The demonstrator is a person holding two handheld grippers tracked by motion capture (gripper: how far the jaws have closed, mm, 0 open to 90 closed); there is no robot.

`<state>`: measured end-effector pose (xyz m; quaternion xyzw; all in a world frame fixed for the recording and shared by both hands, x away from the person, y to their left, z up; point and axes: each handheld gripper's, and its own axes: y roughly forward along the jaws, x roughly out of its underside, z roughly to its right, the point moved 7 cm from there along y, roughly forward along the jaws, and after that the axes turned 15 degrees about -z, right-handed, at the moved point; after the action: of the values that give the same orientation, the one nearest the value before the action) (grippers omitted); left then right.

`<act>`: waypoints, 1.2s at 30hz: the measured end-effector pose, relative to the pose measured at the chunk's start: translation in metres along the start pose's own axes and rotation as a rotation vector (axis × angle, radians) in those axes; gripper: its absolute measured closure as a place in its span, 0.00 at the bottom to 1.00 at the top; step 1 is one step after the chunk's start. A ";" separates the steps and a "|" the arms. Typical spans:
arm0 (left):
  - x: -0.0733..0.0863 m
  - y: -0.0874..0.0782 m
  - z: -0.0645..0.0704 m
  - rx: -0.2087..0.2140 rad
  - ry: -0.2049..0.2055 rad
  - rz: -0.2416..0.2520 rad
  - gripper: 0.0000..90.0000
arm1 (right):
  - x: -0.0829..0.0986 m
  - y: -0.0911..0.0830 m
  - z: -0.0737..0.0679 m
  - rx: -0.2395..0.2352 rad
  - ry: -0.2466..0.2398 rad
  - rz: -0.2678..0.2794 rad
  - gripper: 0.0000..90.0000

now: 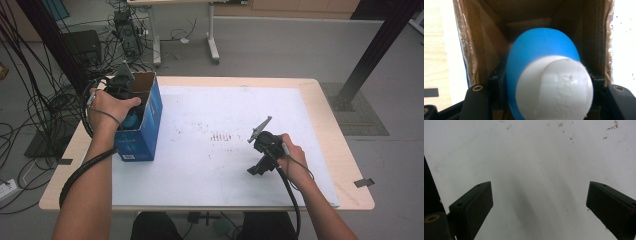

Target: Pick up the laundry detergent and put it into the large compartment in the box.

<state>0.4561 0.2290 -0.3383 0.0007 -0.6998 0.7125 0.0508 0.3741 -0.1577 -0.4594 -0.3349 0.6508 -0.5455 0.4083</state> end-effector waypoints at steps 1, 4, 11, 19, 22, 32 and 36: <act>0.000 0.000 0.000 0.003 -0.002 0.003 0.41 | 0.000 0.000 0.000 0.000 0.000 -0.001 0.08; -0.001 -0.001 0.001 -0.001 -0.003 0.004 0.40 | 0.000 0.000 0.000 0.000 0.000 0.000 0.08; -0.002 -0.009 0.001 -0.007 -0.009 0.018 0.37 | 0.000 0.000 0.000 0.001 0.002 -0.001 0.08; 0.001 -0.019 0.003 -0.009 -0.007 0.036 0.36 | 0.000 0.000 0.000 0.002 0.003 -0.001 0.08; 0.002 -0.022 0.004 -0.010 -0.001 0.041 0.36 | 0.001 -0.001 0.000 0.004 0.004 -0.001 0.08; 0.007 -0.040 0.009 -0.024 0.008 0.074 0.34 | 0.000 -0.001 -0.002 0.007 -0.005 0.002 0.08; 0.010 -0.049 0.011 -0.028 0.011 0.090 0.31 | -0.001 -0.003 -0.003 0.008 -0.006 0.006 0.08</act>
<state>0.4492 0.2198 -0.2887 -0.0356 -0.7087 0.7043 0.0224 0.3717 -0.1565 -0.4563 -0.3326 0.6484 -0.5460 0.4133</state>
